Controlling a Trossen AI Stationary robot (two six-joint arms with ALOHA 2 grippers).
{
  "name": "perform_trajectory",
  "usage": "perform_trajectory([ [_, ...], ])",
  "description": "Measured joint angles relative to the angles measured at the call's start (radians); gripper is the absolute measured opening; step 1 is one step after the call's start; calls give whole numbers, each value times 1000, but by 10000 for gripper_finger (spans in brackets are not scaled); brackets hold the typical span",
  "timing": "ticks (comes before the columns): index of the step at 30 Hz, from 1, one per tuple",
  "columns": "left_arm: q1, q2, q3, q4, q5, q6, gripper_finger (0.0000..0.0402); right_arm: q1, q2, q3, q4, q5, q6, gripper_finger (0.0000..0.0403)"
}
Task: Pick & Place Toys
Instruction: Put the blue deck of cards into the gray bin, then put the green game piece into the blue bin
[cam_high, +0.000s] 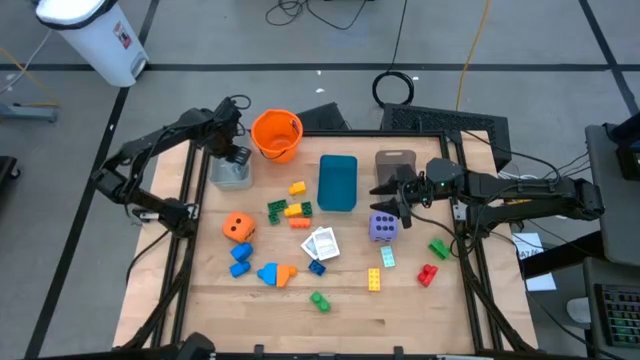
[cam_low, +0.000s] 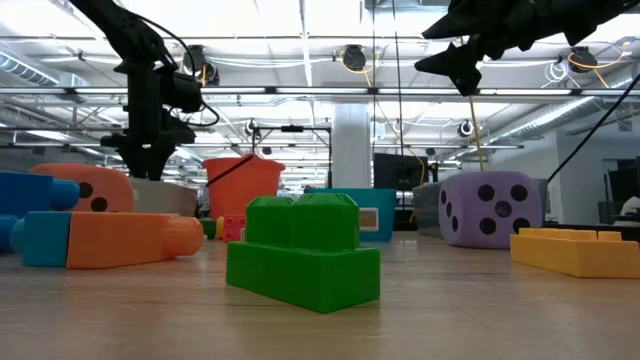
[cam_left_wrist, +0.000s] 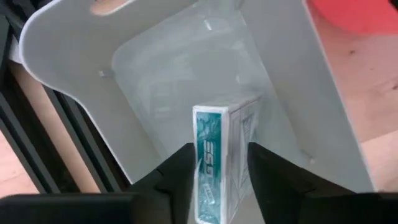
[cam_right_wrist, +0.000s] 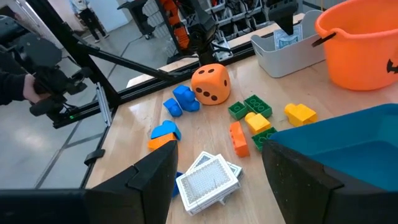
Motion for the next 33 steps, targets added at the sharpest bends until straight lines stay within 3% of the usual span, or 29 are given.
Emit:
perform_trajectory([
  [8, 0, -11, 88, -42, 1, 16, 201, 0, 0, 0, 0, 0, -35, 226],
  [17, -1, -12, 286, -168, -21, 48, 186, 0, 0, 0, 0, 0, -59, 226],
  [21, -12, -25, 345, -169, 64, 48, 175, 0, 0, 0, 0, 0, -60, 226],
  [28, -44, -173, 312, 78, 288, -28, 156, 0, 0, 0, 0, 0, -59, 226],
  [33, -126, -340, 225, 365, 358, -145, 144, 0, 0, 0, 0, 0, -59, 226],
])
